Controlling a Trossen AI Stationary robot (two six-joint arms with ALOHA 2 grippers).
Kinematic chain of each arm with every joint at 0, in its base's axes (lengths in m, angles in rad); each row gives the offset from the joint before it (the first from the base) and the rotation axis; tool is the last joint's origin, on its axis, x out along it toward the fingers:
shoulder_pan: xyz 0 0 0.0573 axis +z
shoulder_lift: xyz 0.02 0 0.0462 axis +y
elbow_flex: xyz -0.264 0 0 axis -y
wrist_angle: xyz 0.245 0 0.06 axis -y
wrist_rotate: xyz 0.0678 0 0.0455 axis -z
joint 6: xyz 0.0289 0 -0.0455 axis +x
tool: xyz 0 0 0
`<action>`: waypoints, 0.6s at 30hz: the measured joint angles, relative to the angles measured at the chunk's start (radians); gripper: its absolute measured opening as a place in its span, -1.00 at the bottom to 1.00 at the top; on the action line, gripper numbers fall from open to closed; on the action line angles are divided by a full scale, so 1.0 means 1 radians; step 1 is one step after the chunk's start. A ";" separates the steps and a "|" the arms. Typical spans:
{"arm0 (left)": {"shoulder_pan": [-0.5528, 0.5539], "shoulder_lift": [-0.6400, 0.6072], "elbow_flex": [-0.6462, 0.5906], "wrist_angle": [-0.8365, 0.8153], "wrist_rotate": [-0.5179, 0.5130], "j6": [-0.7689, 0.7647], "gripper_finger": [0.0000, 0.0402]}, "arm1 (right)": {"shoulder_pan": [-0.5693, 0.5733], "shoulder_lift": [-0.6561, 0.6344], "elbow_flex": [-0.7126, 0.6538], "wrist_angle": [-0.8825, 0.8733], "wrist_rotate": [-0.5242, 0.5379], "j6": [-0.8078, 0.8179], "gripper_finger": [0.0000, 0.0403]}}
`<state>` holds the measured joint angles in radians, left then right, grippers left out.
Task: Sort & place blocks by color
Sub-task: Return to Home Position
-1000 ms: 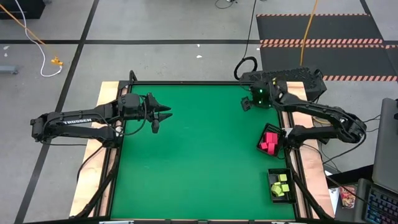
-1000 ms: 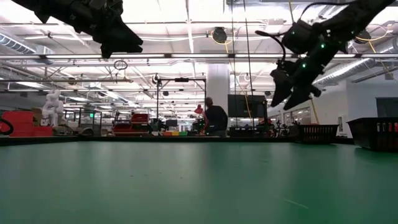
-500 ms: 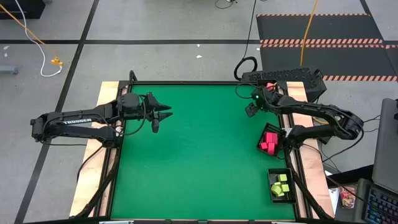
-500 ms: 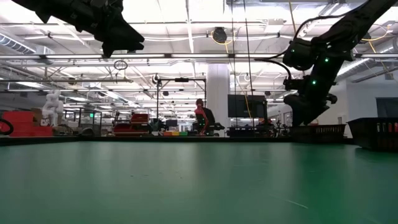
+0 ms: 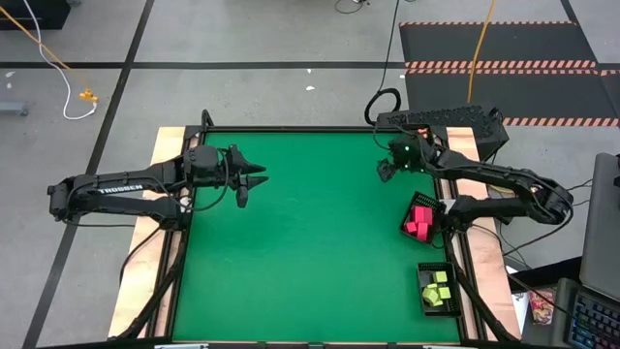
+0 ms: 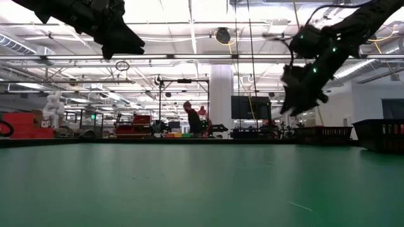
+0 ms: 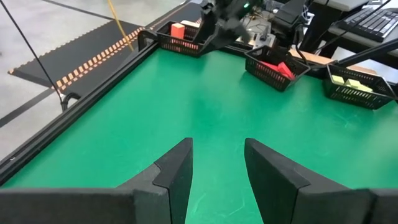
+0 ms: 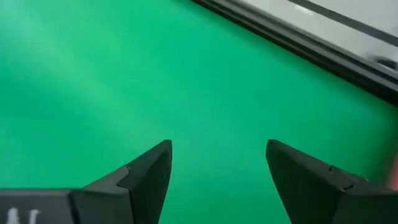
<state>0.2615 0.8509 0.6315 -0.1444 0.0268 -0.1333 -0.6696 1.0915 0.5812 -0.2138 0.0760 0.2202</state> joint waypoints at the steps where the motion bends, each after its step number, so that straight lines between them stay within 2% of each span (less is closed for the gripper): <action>1: 0.000 0.000 0.000 -0.001 -0.001 0.000 -0.27 | 0.011 -0.010 0.000 0.032 -0.049 0.001 0.26; 6: -0.001 0.000 0.000 -0.003 -0.002 0.038 -0.27 | 0.115 -0.031 0.000 0.176 -0.302 0.006 0.26; 8: -0.006 0.000 0.000 0.001 0.009 0.072 -0.27 | 0.182 -0.031 0.000 0.219 -0.360 0.002 0.26; 11: -0.017 0.000 0.000 0.040 0.074 0.106 -0.27 | 0.292 -0.031 0.000 0.259 -0.357 -0.009 0.26; 18: -0.060 0.000 0.000 0.087 0.104 0.102 -0.27 | 0.505 -0.055 0.000 0.283 -0.190 -0.023 0.26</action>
<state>0.2013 0.8509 0.6315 -0.0574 0.1311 -0.0314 -0.1648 1.0365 0.5813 0.0694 -0.1138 0.1976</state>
